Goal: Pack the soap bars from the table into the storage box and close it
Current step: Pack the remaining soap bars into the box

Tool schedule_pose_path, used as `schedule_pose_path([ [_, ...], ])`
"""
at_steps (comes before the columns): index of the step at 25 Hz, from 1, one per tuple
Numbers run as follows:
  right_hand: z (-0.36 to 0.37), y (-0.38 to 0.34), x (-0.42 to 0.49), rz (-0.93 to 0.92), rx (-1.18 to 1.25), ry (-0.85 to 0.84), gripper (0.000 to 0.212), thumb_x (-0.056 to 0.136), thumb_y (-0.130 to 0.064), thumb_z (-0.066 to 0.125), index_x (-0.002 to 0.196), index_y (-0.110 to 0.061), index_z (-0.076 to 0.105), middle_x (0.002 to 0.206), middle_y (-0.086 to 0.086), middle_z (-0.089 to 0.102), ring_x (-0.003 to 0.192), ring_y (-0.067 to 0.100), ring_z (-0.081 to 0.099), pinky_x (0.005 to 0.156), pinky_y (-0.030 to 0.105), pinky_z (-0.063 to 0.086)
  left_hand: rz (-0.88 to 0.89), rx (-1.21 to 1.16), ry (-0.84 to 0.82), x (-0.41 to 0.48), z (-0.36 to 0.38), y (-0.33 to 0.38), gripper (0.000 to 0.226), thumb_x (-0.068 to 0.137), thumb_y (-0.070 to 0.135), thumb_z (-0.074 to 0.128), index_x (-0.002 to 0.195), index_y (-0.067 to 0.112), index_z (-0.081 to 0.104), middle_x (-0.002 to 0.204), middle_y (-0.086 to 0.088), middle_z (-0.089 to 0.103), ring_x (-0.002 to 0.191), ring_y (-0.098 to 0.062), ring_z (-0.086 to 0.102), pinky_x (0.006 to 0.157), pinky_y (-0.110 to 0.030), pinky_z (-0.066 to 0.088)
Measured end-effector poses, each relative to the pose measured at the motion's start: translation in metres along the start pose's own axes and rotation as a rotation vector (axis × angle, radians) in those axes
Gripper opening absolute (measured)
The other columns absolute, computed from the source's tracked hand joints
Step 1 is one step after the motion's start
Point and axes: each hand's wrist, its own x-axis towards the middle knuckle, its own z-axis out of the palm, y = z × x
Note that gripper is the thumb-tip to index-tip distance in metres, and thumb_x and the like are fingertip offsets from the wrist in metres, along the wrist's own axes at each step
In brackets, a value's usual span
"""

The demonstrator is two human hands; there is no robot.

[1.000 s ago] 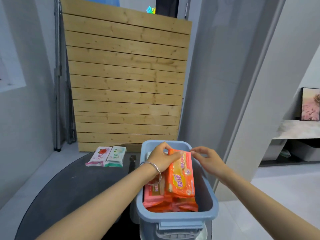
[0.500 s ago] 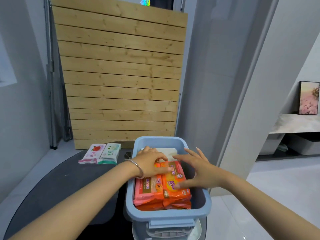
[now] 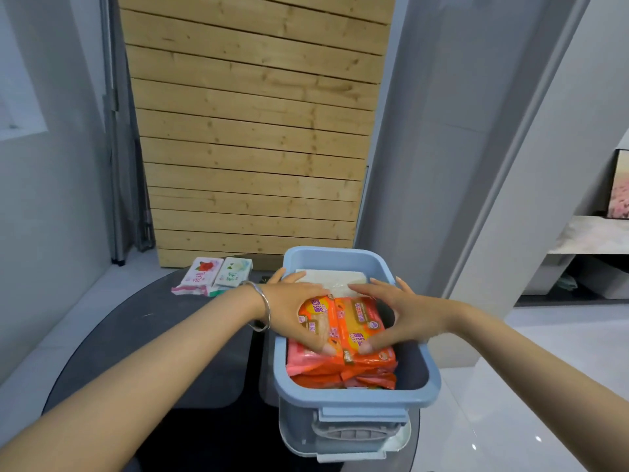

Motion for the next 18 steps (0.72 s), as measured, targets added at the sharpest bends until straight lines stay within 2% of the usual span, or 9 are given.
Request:
schedule_pose_path([
  [2, -0.006, -0.011, 0.005, -0.038, 0.158, 0.077, 0.105, 0.059, -0.073, 0.065, 0.147, -0.044, 0.016, 0.151, -0.016, 0.025, 0.147, 0.017, 0.009, 0.121, 0.042, 0.012, 0.023, -0.136, 0.166, 0.003, 0.0, -0.022, 0.09, 0.068, 0.072, 0.054, 0.143, 0.03, 0.028, 0.156, 0.009, 0.02, 0.146, -0.016, 0.003, 0.117, -0.037, 0.0],
  [4, -0.01, -0.025, 0.017, -0.092, 0.213, 0.214, 0.101, 0.066, -0.065, 0.066, 0.15, -0.033, 0.019, 0.154, -0.013, 0.025, 0.146, 0.011, 0.017, 0.12, 0.036, 0.018, -0.009, -0.445, 0.41, 0.007, 0.0, -0.05, 0.069, 0.08, 0.058, 0.055, 0.138, 0.024, 0.039, 0.15, 0.005, 0.034, 0.141, -0.015, 0.025, 0.11, -0.028, 0.021],
  [6, -0.01, -0.041, 0.035, -0.139, 0.201, 0.303, 0.088, 0.078, -0.053, 0.066, 0.15, -0.029, 0.021, 0.156, -0.011, 0.024, 0.144, 0.009, 0.021, 0.116, 0.028, 0.02, -0.162, -0.693, 0.57, 0.01, 0.004, -0.084, 0.065, 0.084, 0.05, 0.055, 0.139, 0.022, 0.036, 0.147, 0.003, 0.039, 0.136, -0.017, 0.034, 0.106, -0.028, 0.029],
  [8, -0.01, -0.058, 0.06, -0.175, 0.142, 0.338, 0.077, 0.084, -0.049, 0.062, 0.148, -0.028, 0.026, 0.156, -0.009, 0.026, 0.144, 0.011, 0.022, 0.117, 0.031, 0.017, -0.371, -0.744, 0.598, 0.015, 0.01, -0.123, 0.058, 0.085, 0.049, 0.055, 0.131, 0.018, 0.039, 0.135, -0.006, 0.047, 0.131, -0.027, 0.041, 0.105, -0.036, 0.037],
  [10, -0.011, -0.07, 0.086, -0.187, 0.109, 0.342, 0.07, 0.085, -0.049, 0.059, 0.146, -0.027, 0.031, 0.156, -0.005, 0.029, 0.144, 0.013, 0.021, 0.121, 0.043, 0.013, -0.492, -0.744, 0.589, 0.023, 0.017, -0.157, 0.043, 0.083, 0.049, 0.057, 0.109, 0.015, 0.048, 0.113, -0.011, 0.054, 0.114, -0.034, 0.055, 0.092, -0.044, 0.049],
  [11, -0.011, -0.073, 0.098, -0.183, 0.11, 0.335, 0.068, 0.086, -0.051, 0.057, 0.145, -0.028, 0.034, 0.156, -0.004, 0.029, 0.145, 0.013, 0.02, 0.12, 0.046, 0.012, -0.521, -0.73, 0.592, 0.028, 0.02, -0.17, 0.043, 0.082, 0.051, 0.057, 0.1, 0.013, 0.052, 0.108, -0.011, 0.057, 0.106, -0.035, 0.059, 0.086, -0.045, 0.052],
  [12, -0.012, -0.074, 0.111, -0.172, 0.113, 0.328, 0.066, 0.086, -0.054, 0.054, 0.144, -0.029, 0.035, 0.156, -0.005, 0.029, 0.145, 0.013, 0.019, 0.12, 0.046, 0.012, -0.554, -0.703, 0.588, 0.034, 0.023, -0.181, 0.051, 0.08, 0.056, 0.056, 0.101, 0.01, 0.055, 0.109, -0.012, 0.06, 0.102, -0.036, 0.061, 0.084, -0.045, 0.053],
  [14, -0.01, -0.07, 0.129, -0.148, 0.15, 0.354, 0.066, 0.084, -0.061, 0.05, 0.142, -0.03, 0.038, 0.154, -0.006, 0.032, 0.144, 0.013, 0.022, 0.12, 0.043, 0.013, -0.665, -0.627, 0.576, 0.05, 0.033, -0.199, 0.069, 0.076, 0.067, 0.048, 0.114, 0.01, 0.057, 0.115, -0.016, 0.062, 0.103, -0.036, 0.06, 0.088, -0.044, 0.051],
  [18, -0.001, -0.054, 0.144, -0.15, 0.179, 0.404, 0.09, 0.064, -0.085, 0.034, 0.14, -0.037, 0.039, 0.148, -0.015, 0.039, 0.14, 0.011, 0.026, 0.117, 0.037, 0.019, -0.885, -0.608, 0.593, 0.08, 0.058, -0.224, 0.082, 0.075, 0.07, 0.043, 0.132, 0.012, 0.039, 0.132, -0.016, 0.048, 0.12, -0.035, 0.046, 0.098, -0.042, 0.041],
])
